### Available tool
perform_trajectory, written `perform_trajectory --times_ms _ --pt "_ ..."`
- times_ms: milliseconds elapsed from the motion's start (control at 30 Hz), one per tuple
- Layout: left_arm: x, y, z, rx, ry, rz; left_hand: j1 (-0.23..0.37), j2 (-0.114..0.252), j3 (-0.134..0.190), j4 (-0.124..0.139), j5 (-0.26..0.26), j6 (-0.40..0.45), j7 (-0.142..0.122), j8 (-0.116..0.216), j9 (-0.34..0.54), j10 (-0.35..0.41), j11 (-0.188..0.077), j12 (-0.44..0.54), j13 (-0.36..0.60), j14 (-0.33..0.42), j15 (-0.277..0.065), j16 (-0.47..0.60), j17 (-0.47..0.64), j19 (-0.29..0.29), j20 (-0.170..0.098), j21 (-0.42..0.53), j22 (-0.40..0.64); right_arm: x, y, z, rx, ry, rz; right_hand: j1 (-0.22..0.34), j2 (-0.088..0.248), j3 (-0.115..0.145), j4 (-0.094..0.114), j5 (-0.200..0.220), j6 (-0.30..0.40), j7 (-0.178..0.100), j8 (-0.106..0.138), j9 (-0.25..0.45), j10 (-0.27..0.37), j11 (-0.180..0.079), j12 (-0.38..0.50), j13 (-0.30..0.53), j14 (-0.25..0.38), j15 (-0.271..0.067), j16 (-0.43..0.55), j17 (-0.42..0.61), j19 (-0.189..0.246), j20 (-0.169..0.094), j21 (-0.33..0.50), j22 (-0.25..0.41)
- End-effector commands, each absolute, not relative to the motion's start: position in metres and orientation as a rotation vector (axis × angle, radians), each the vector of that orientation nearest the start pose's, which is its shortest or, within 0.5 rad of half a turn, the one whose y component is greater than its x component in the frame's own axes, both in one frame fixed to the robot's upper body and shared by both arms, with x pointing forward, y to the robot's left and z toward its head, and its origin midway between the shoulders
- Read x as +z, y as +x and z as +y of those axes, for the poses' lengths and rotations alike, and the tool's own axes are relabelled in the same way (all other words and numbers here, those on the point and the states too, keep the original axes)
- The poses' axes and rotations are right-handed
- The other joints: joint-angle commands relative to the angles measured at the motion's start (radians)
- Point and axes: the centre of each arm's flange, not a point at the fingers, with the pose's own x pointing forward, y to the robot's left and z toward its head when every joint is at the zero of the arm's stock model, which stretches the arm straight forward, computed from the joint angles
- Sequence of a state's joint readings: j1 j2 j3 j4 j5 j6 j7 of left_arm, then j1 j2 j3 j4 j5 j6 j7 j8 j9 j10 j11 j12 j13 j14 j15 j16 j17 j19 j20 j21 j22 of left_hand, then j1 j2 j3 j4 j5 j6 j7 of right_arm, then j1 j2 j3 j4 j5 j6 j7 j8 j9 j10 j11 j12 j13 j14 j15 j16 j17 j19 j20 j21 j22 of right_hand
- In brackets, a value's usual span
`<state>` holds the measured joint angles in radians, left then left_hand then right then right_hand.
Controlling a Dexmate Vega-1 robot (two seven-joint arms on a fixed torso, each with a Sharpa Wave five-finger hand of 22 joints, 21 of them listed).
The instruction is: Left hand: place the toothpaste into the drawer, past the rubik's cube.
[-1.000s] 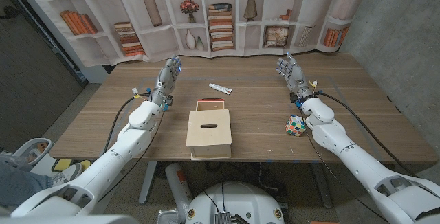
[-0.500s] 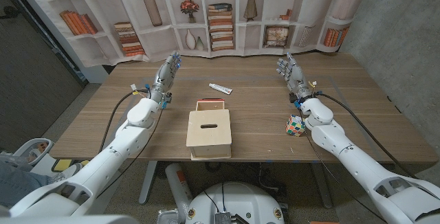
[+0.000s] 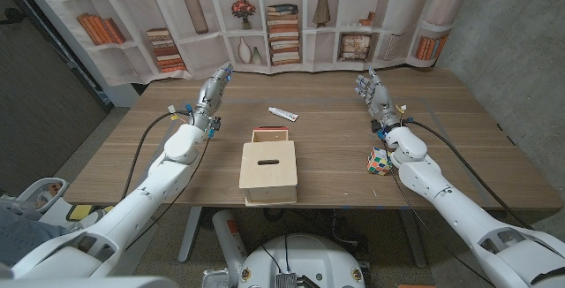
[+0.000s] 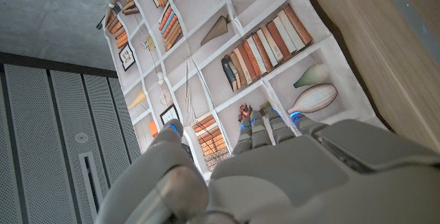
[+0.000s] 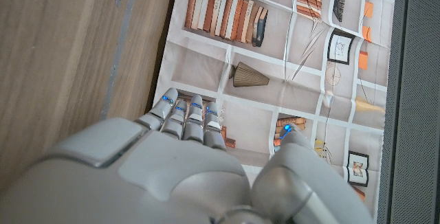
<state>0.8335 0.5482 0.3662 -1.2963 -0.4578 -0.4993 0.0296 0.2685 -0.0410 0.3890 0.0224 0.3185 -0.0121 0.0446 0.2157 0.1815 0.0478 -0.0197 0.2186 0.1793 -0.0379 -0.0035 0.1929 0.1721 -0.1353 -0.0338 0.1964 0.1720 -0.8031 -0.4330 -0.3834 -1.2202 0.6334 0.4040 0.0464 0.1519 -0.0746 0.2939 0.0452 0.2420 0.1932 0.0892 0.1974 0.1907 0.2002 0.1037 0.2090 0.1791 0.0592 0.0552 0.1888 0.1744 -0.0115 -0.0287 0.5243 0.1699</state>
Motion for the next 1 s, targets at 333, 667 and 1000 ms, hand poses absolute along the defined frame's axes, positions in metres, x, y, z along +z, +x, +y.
perform_trajectory --times_ms 333,667,1000 --pt "0.016 0.613 0.294 -0.076 0.290 -0.869 0.066 0.017 0.018 -0.037 0.008 0.028 -0.010 0.009 0.003 0.026 -0.022 0.005 0.005 0.021 -0.017 0.001 0.002 0.007 -0.057 0.003 0.003 -0.018 0.652 -0.273 0.215 0.086 -0.692 0.001 0.007 0.001 -0.004 0.000 0.008 0.001 0.001 0.001 0.008 -0.003 0.006 0.003 0.011 -0.002 0.002 0.004 0.010 0.002 -0.011 0.002" --pt "0.019 0.611 0.290 -0.066 0.326 -0.865 0.096 0.022 0.026 -0.054 0.005 0.045 -0.013 0.010 0.003 0.042 -0.034 0.006 0.005 0.030 -0.023 0.000 0.002 0.010 -0.056 0.003 0.003 -0.015 0.654 -0.274 0.240 0.104 -0.690 0.001 0.007 -0.001 -0.005 -0.001 0.009 0.001 0.001 0.000 0.009 -0.004 0.005 0.003 0.013 -0.001 0.002 0.004 0.014 0.003 -0.015 0.002" --pt "0.028 0.605 0.287 -0.019 0.409 -0.862 0.112 0.024 0.029 -0.064 0.002 0.051 -0.015 0.009 0.003 0.046 -0.031 0.004 0.005 0.034 -0.024 -0.001 0.002 0.012 -0.055 0.003 0.004 -0.016 0.656 -0.274 0.243 0.121 -0.688 0.001 0.008 -0.002 -0.007 -0.002 0.011 0.000 0.001 0.000 0.014 -0.003 0.006 0.003 0.018 -0.001 0.003 0.004 0.020 0.002 -0.019 0.002"
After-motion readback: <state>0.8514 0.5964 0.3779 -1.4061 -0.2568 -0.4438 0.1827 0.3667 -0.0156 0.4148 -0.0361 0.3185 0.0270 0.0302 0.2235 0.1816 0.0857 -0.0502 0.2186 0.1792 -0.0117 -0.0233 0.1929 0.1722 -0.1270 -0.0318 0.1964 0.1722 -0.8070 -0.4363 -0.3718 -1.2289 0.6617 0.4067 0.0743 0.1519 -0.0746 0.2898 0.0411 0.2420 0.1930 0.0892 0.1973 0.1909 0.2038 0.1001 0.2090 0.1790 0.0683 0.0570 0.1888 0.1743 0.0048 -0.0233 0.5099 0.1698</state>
